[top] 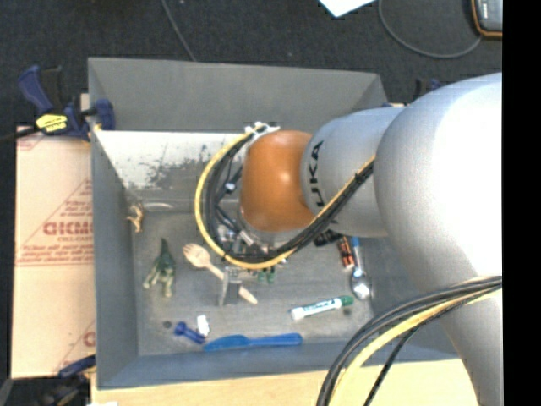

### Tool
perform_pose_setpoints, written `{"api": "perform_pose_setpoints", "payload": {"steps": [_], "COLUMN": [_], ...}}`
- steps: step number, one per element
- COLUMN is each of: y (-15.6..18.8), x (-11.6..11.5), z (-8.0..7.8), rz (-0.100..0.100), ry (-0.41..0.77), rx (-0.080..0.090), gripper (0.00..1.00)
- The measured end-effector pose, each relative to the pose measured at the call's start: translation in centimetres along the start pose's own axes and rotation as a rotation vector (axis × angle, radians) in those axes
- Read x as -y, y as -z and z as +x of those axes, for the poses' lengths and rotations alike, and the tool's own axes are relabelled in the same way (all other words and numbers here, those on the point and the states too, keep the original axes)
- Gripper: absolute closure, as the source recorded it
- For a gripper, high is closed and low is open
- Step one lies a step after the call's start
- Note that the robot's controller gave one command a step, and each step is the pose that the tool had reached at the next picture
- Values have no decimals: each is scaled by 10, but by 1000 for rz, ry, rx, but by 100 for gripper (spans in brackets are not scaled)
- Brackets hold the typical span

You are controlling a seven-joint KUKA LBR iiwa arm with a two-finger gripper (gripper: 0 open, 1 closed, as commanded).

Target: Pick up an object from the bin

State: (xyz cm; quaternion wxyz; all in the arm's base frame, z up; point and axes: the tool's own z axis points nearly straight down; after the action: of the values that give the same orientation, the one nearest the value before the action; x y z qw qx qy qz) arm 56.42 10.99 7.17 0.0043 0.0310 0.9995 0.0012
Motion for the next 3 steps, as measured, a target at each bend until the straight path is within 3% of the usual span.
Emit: {"api": "perform_pose_setpoints", "payload": {"steps": [1,2,3], "y": [0,2,2], "x": [-16,-3,-3], "z": [-1,-2,-2], "rz": [-5,-3,-3], "ry": [-371,-30,-31], "rx": [10,6,6], "gripper": [0,100,100]}}
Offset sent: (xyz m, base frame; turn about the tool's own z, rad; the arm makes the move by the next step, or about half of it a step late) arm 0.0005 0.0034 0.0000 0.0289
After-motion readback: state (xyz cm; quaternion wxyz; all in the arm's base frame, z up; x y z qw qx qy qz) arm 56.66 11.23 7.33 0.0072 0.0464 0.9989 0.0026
